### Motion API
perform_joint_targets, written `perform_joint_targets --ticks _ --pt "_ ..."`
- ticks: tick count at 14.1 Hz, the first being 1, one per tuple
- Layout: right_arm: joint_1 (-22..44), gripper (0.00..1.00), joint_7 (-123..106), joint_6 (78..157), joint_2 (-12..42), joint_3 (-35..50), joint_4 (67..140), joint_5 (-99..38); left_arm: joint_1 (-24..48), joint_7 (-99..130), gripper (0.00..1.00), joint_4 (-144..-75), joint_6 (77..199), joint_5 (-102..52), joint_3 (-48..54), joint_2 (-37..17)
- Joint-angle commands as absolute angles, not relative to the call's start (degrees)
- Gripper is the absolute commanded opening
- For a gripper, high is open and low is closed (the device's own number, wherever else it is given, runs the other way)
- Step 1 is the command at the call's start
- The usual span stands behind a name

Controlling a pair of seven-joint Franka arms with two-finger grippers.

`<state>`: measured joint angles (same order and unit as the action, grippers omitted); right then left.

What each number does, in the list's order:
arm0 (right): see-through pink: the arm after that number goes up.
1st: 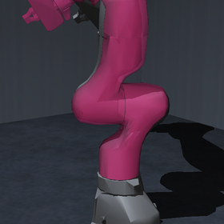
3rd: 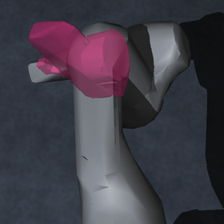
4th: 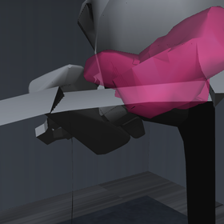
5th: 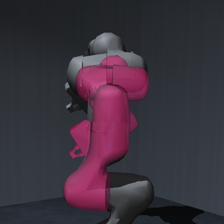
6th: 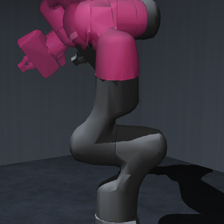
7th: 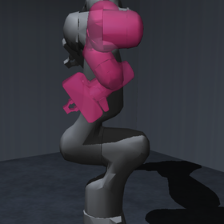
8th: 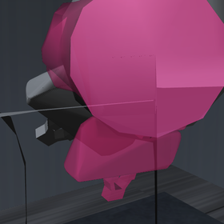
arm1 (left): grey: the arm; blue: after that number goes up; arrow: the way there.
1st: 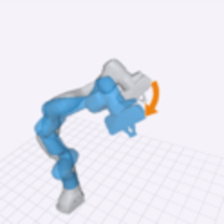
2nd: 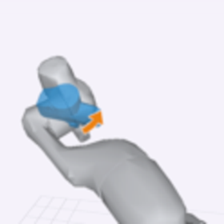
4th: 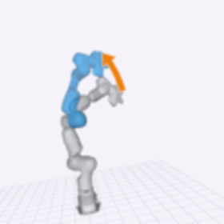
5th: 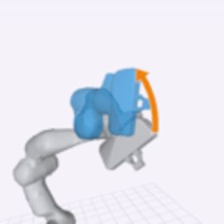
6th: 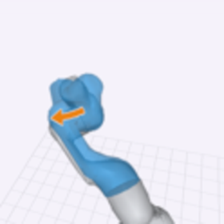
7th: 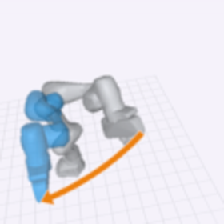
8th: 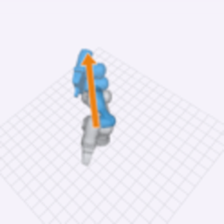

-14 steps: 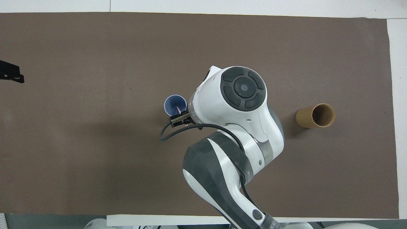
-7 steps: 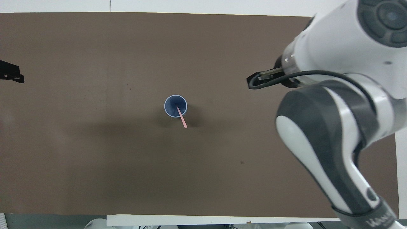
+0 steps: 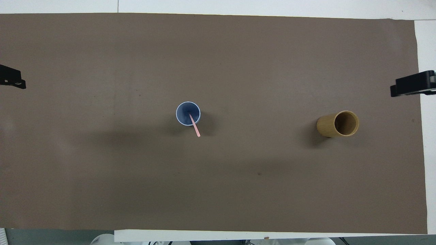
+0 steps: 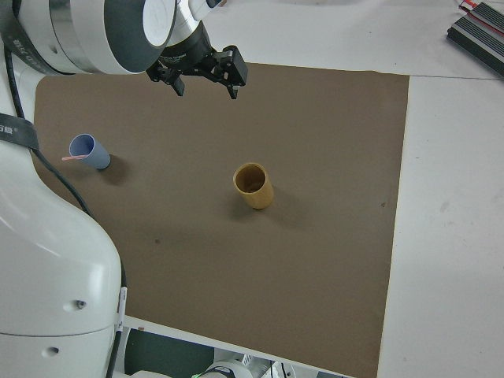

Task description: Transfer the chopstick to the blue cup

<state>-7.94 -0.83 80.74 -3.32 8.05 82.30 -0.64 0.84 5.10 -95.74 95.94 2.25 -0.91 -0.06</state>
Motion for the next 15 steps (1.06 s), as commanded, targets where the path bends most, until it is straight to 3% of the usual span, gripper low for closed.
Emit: perform_joint_targets --ticks 1,5,15 --pt "-8.3 1.00 -3.1 80.7 -3.1 8.8 84.7 1.7 0.9 5.2 1.00 -96.1 95.4 2.3 -1.1 0.7" --pt "-0.5 1.00 -3.6 77.0 -4.0 -2.3 86.1 1.3 0.9 5.2 1.00 -96.1 95.4 2.3 -1.1 0.7" --pt "-0.8 1.00 -3.6 75.1 -5.4 -1.1 87.7 1.7 0.9 5.2 1.00 -96.1 95.3 2.3 -1.1 0.7"
